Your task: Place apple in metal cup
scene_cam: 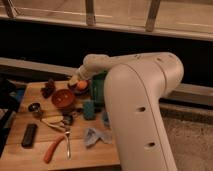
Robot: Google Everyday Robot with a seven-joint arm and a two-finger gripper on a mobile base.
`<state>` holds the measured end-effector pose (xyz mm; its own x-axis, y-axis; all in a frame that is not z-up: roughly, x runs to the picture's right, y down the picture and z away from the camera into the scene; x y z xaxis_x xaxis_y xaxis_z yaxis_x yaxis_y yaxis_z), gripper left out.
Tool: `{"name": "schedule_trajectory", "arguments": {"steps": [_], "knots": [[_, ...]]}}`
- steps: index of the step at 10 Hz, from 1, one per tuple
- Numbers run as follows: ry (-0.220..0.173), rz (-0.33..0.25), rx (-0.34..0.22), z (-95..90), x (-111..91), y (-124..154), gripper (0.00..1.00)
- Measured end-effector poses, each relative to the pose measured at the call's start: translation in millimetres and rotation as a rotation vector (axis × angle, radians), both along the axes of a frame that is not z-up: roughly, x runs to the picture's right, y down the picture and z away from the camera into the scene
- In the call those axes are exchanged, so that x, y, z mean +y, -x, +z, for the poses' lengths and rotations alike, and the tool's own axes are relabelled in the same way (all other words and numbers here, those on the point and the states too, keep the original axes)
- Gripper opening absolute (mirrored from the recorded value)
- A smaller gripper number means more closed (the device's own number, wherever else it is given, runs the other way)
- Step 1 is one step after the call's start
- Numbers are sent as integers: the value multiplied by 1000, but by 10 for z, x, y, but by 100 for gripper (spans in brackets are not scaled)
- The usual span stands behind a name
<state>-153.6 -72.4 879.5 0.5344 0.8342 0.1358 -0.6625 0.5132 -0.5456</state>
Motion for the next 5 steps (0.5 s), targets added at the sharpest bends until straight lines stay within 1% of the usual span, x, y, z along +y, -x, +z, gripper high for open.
{"name": "schedule_trajectory", "arguments": {"steps": [2, 3, 5], "knots": [[0, -2, -1, 0, 6, 15, 69], [-7, 1, -1, 11, 12, 24, 69], [-16, 5, -2, 91, 17, 93, 69]]}}
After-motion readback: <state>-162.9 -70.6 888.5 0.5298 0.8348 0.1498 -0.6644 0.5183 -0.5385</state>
